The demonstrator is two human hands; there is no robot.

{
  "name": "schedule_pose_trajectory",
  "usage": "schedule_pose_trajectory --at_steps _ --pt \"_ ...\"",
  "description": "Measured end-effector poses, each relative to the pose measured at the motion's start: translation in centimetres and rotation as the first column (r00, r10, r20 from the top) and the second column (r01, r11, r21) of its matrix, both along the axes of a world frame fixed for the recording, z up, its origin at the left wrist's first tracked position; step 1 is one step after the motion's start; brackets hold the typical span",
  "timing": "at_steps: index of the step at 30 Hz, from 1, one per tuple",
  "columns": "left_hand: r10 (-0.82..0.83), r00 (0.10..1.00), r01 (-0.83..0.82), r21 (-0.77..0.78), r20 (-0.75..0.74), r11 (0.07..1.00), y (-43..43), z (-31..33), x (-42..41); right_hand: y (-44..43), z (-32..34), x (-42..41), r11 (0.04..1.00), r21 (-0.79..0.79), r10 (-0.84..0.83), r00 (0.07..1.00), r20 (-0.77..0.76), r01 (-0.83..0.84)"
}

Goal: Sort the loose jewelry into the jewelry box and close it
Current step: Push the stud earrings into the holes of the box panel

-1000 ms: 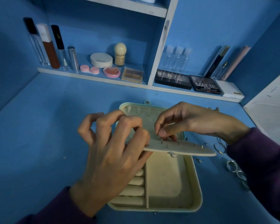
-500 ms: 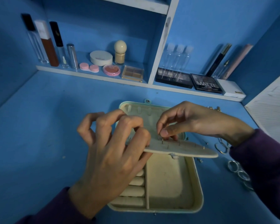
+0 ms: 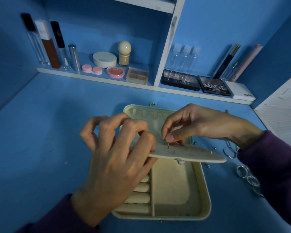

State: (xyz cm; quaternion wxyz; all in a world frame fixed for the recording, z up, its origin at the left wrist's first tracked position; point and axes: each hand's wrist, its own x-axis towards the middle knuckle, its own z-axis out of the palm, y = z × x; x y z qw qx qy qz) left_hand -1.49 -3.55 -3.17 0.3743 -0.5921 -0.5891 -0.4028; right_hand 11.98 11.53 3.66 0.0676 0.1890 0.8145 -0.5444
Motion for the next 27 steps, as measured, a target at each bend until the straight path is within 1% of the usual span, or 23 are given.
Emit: schedule_pose_trajectory --at_steps 5,21,27 --pt "0.011 1.000 -0.011 0.003 -0.006 1.000 -0.04 -0.03 0.01 -0.01 -0.03 -0.06 1.000 0.007 0.005 1.000 0.007 -0.005" --pt "0.004 1.000 -0.005 -0.006 -0.013 1.000 -0.22 0.04 0.02 -0.12 0.47 -0.22 0.989 0.136 0.044 0.998 0.043 -0.049" --pt "-0.032 0.999 0.032 -0.018 0.002 0.999 -0.15 -0.13 0.07 -0.40 0.93 -0.52 0.978 0.184 0.091 0.994 0.064 -0.101"
